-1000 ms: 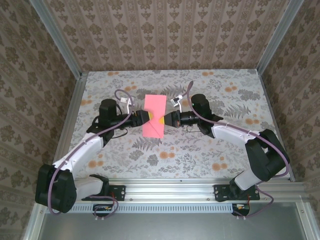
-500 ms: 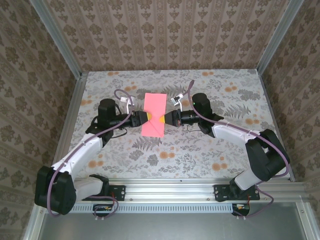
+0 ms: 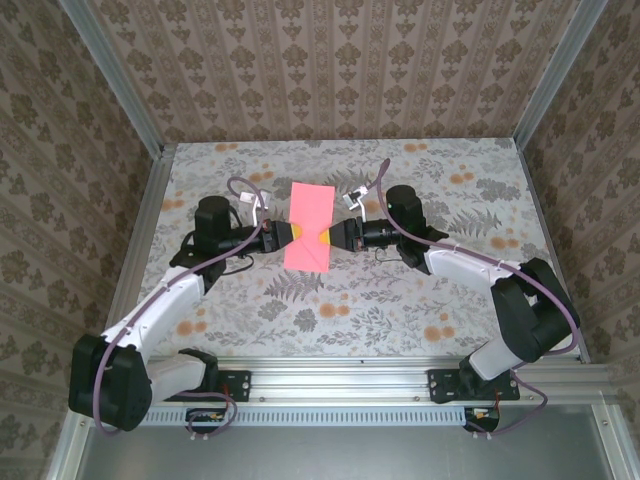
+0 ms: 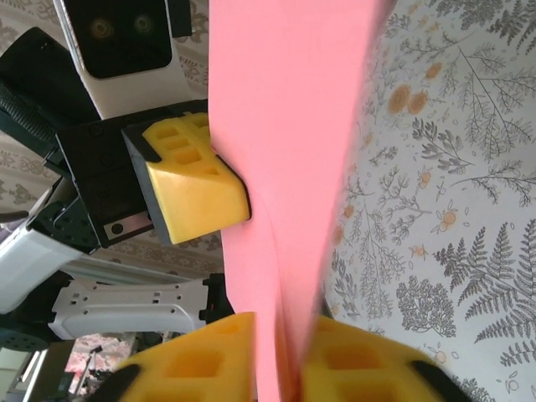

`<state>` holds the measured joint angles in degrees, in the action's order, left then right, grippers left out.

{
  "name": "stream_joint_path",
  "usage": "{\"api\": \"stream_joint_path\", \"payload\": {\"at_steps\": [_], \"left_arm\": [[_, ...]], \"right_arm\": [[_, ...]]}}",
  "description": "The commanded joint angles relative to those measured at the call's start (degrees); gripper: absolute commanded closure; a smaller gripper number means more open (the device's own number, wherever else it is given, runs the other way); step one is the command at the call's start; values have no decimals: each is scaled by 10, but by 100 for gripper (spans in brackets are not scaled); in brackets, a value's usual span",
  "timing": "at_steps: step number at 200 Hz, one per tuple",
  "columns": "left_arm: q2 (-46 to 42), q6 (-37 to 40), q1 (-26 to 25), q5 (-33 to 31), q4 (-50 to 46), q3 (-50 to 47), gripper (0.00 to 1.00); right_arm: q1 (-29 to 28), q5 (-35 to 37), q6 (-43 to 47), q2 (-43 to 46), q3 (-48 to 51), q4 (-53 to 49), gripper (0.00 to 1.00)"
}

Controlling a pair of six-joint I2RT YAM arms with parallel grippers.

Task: Fold a paper plane with a square sheet of paper (pick it up from the middle)
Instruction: Turn over the paper at the center of the table.

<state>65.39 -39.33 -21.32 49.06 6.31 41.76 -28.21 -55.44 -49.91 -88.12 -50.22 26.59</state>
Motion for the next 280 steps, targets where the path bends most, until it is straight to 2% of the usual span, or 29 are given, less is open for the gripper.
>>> {"api": "stream_joint_path", "payload": {"at_steps": [1, 24, 49, 107, 169, 193, 236, 280], "left_arm": [[-18, 3, 1, -2, 7, 21, 100], [-19, 2, 1, -3, 7, 24, 100], [-20, -6, 1, -2, 20, 21, 100], [-23, -38, 1, -11, 53, 17, 100], [-22, -47, 1, -16, 57, 19, 100], [-19, -52, 2, -19, 57, 23, 100], [-19, -52, 8, -20, 54, 24, 100], [-27, -51, 17, -19, 51, 24, 100]], "right_arm": [[-1, -29, 3, 2, -6, 13, 62], [-11, -44, 9, 2, -8, 12, 51], [-22, -47, 10, -9, -15, 12, 44], [-34, -45, 5, -32, -19, 55, 43], [-37, -67, -48, -53, -22, 152, 58], [-37, -76, -46, -53, -19, 152, 62], [-36, -78, -41, -48, -7, 152, 82], [-28, -71, -40, -40, 6, 150, 92]]}}
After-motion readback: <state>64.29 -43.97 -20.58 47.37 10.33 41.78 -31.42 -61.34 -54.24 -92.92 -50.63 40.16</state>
